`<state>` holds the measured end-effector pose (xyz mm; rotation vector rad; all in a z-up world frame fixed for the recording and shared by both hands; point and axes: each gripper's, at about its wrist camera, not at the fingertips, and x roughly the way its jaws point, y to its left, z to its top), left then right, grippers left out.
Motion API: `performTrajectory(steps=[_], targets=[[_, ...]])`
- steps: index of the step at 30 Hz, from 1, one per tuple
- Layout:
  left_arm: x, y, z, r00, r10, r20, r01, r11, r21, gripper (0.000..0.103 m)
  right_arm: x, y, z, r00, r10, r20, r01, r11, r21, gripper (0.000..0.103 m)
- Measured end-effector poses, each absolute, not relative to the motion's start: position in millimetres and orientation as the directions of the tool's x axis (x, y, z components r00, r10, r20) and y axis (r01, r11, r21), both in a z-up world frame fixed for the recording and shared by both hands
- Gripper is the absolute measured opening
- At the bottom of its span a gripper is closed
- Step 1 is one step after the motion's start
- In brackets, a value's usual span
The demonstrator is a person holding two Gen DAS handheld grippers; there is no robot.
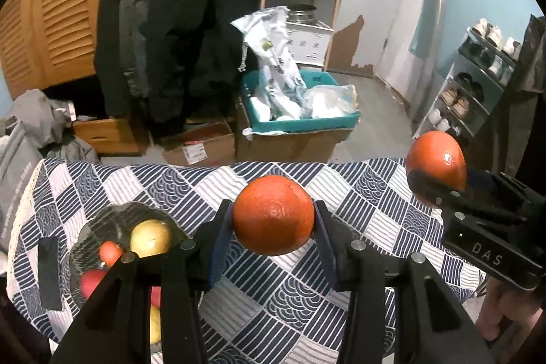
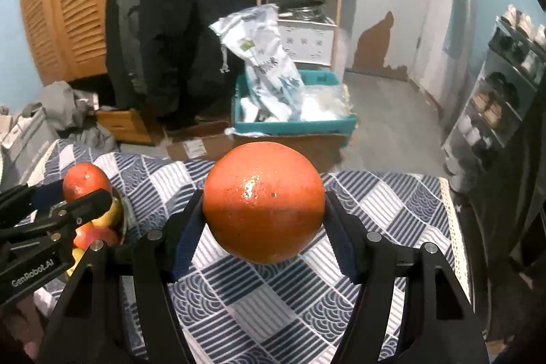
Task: Organize fruits
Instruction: 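Lift the tangerine with left tool while right tool carries its tangerine toward the bowl, then lower the tangerine into the bowl with left tool while right tool lowers its tangerine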
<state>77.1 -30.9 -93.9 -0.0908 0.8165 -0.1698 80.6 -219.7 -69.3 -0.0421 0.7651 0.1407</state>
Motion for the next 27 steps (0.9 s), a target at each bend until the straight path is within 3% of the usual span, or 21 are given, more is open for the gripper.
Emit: performTrajectory(steps=[27], targets=[[62, 95, -109, 0.676, -0.068, -0.734, -0.104, 0.977, -0.186, 0.047, 104, -92, -76, 0.648, 0.257, -0.717, -0.343, 0.939, 0.027, 0.068]])
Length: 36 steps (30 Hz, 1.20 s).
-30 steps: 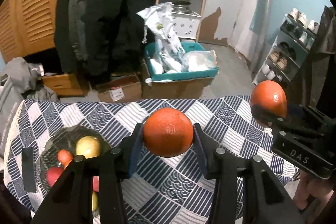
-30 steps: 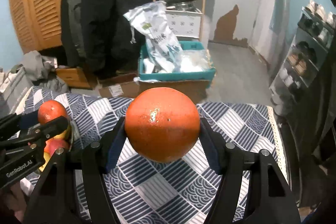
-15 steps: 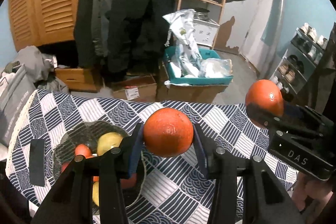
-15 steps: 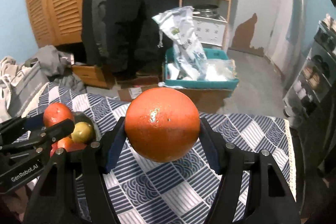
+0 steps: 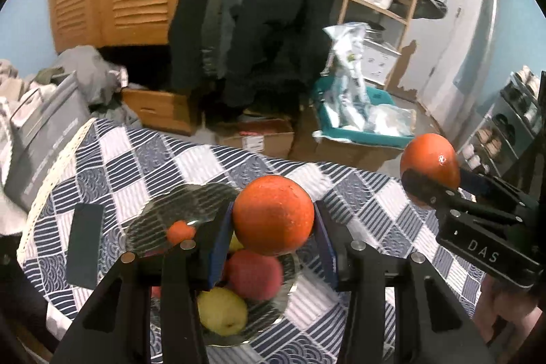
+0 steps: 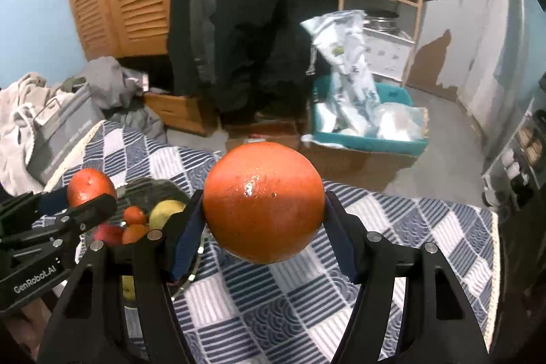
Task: Organize fruits
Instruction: 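Lower the tangerine into the bowl with left tool while right tool lowers its tangerine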
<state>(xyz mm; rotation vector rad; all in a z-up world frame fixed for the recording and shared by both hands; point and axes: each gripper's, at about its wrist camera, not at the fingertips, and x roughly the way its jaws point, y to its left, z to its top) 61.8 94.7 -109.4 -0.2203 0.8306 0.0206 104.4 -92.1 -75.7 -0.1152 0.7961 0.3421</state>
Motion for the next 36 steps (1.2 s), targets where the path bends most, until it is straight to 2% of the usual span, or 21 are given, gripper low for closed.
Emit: performTrajectory(steps=[18, 36], targets=[[62, 183, -169, 0.583, 0.016, -0.812, -0.284, 0.941, -0.185, 0.047, 130, 1, -133, 0.489, 0.351, -0.799, -0.468, 0.878, 0.099, 0.068], [67, 206, -218, 0.489, 0.015, -0.872, -0.337, 0.926, -0.173, 0.047, 146, 49, -186, 0.339, 0.371, -0.864, -0.508, 0.846, 0.163, 0.068]])
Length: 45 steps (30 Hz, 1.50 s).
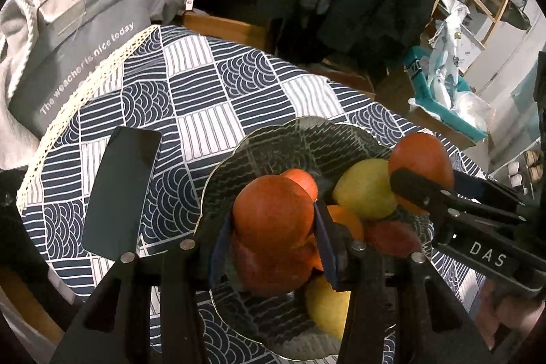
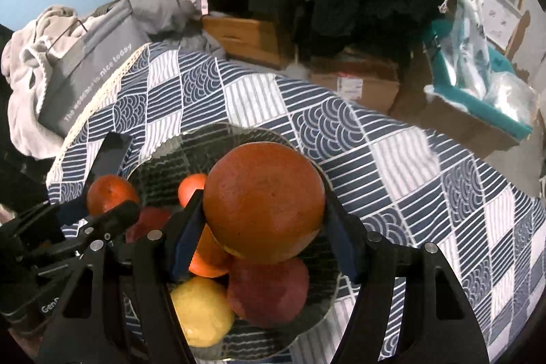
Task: Organize fruits
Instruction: 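Lower the tangerine into the bowl with left tool while right tool lowers its tangerine, then open both tools and withdraw them from the bowl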
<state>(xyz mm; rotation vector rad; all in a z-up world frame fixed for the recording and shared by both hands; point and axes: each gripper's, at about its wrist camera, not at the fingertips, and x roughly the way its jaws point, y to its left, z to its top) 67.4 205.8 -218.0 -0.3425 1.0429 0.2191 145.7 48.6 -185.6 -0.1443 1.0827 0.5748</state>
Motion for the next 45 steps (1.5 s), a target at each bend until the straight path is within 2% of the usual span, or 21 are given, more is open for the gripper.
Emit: performTrajectory(steps=[17, 21, 24, 32, 45], targets=[[70, 211, -228, 0.466, 0.001, -0.885, -0.354, 0.917, -0.186, 0.049, 152, 59, -195, 0.282, 0.389, -0.877, -0.510, 0.835, 0.207, 0.070], [69, 211, -225, 0.473, 0.005, -0.881, -0.357, 0.915, -0.186, 0.060, 152, 57, -191, 0.274, 0.423, -0.864, -0.507, 0.827, 0.244, 0.071], [69, 211, -224, 0.476, 0.006, -0.879, -0.355, 0.916, -0.186, 0.062, 151, 57, -178, 0.282, 0.478, -0.832, -0.516, 0.806, 0.289, 0.072], [65, 210, -211, 0.486, 0.013, -0.874, -0.348, 0.920, -0.180, 0.062, 150, 52, -151, 0.335, 0.478, -0.812, -0.516, 0.814, 0.266, 0.071], [52, 193, -159, 0.565, 0.047, -0.824, -0.308, 0.938, -0.157, 0.067, 129, 33, -113, 0.486, 0.366, -0.794, -0.507, 0.858, 0.086, 0.074]])
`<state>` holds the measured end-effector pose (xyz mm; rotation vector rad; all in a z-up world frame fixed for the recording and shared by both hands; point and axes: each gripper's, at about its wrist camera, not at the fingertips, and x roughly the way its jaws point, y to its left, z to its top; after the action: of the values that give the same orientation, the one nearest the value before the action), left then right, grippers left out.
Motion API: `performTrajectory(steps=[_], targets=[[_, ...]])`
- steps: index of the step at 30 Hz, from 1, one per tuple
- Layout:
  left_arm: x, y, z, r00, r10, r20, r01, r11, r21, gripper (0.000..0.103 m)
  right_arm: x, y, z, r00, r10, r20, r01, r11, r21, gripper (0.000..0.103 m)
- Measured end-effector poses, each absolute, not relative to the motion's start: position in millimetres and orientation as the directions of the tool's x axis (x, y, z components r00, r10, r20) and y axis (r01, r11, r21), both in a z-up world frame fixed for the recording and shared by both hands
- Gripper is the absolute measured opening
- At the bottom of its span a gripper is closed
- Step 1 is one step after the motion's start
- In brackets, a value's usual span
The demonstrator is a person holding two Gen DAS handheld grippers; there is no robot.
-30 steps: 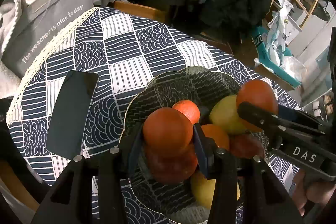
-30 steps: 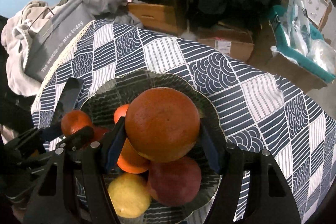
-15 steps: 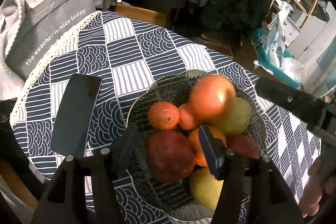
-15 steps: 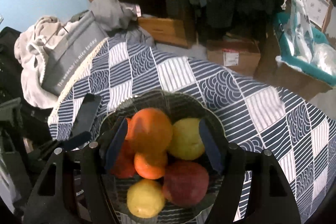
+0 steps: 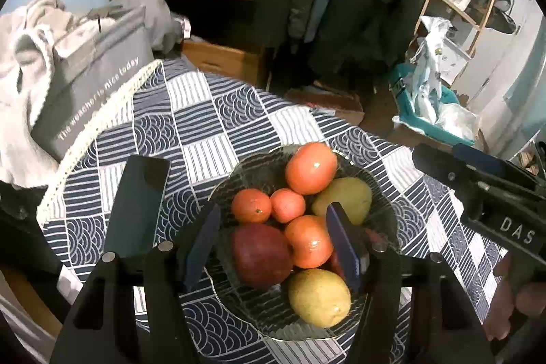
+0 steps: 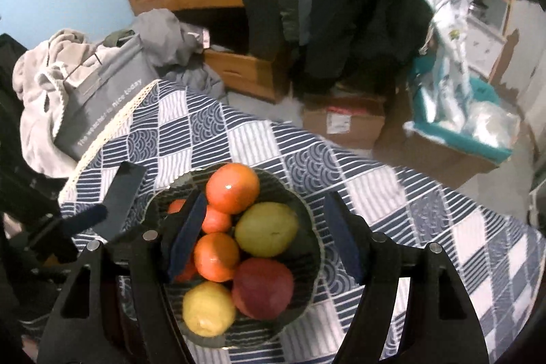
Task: Organize fruits
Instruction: 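Open both tools and withdraw them from the bowl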
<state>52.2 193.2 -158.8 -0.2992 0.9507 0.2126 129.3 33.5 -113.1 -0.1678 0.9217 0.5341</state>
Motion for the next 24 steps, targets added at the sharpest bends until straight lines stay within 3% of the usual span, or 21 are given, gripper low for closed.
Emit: performTrajectory(steps=[2, 11, 15, 24], targets=[[49, 191, -151, 0.577, 0.051, -0.815, -0.308, 0.938, -0.159, 0.072, 125, 30, -106, 0.513, 0.352, -0.783, -0.503, 0.862, 0.059, 0.075], [36, 177, -115, 0.641, 0.052, -0.766, -0.274, 0.947, -0.165, 0.072, 103, 7, -69, 0.611, 0.328, -0.721, -0.472, 0.881, 0.000, 0.080], [29, 169, -98, 0.675, 0.066, -0.735, -0.265, 0.951, -0.158, 0.080, 94, -5, -52, 0.653, 0.322, -0.686, -0.450, 0.893, -0.009, 0.083], [21, 149, -67, 0.728, 0.065, -0.683, -0.223, 0.964, -0.145, 0.080, 79, -38, -21, 0.724, 0.298, -0.622, -0.398, 0.917, -0.024, 0.084]])
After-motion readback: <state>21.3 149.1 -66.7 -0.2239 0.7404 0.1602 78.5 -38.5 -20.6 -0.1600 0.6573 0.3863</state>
